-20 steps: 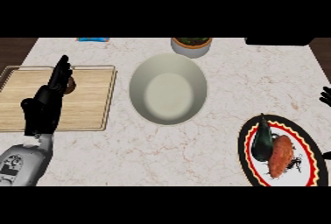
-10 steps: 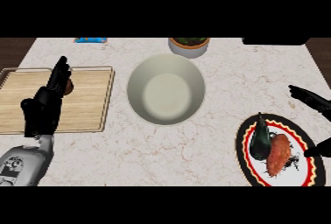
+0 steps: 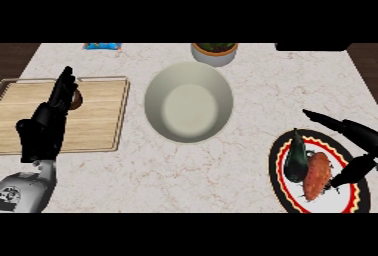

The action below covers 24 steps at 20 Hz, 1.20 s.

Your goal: Pick the eggplant from the plate and place it in the bowl

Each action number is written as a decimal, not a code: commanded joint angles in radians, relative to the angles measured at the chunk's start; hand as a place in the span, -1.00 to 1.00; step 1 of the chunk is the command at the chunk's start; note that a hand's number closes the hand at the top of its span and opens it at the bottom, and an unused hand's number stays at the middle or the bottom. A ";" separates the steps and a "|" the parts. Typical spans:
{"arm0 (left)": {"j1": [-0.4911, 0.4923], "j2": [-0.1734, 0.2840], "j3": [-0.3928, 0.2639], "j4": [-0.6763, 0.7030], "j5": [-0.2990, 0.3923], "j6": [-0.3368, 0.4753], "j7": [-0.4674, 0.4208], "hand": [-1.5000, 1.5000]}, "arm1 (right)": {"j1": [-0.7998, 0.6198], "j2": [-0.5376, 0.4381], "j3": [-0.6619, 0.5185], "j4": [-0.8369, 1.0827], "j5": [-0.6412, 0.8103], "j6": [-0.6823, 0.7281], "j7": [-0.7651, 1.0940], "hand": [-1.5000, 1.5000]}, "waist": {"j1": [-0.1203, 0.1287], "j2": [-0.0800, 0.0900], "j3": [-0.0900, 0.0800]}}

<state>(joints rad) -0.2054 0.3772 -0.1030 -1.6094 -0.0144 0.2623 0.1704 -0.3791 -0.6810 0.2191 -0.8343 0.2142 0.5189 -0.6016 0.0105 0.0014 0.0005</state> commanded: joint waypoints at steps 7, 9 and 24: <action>-0.041 -0.043 0.052 0.030 -0.042 -0.043 0.004 0.00 | -0.077 0.141 0.002 0.154 0.121 -0.005 -0.051 -1.00 | -0.004 0.000 0.000; -0.011 -0.034 0.076 0.020 -0.019 -0.070 -0.019 0.00 | -0.084 0.187 0.011 0.203 0.155 -0.067 -0.065 -1.00 | 0.000 0.001 0.000; 0.030 -0.083 0.072 0.001 -0.056 -0.086 -0.027 0.00 | -0.137 0.244 0.017 0.294 0.253 -0.199 -0.186 1.00 | 0.007 0.003 0.001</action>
<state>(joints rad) -0.2037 0.3089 -0.0302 -1.6090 -0.0745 0.1863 0.1739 -0.5031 -0.5058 0.2431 -0.6003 0.4523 0.3715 -0.7385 0.0079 -0.0091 -0.0234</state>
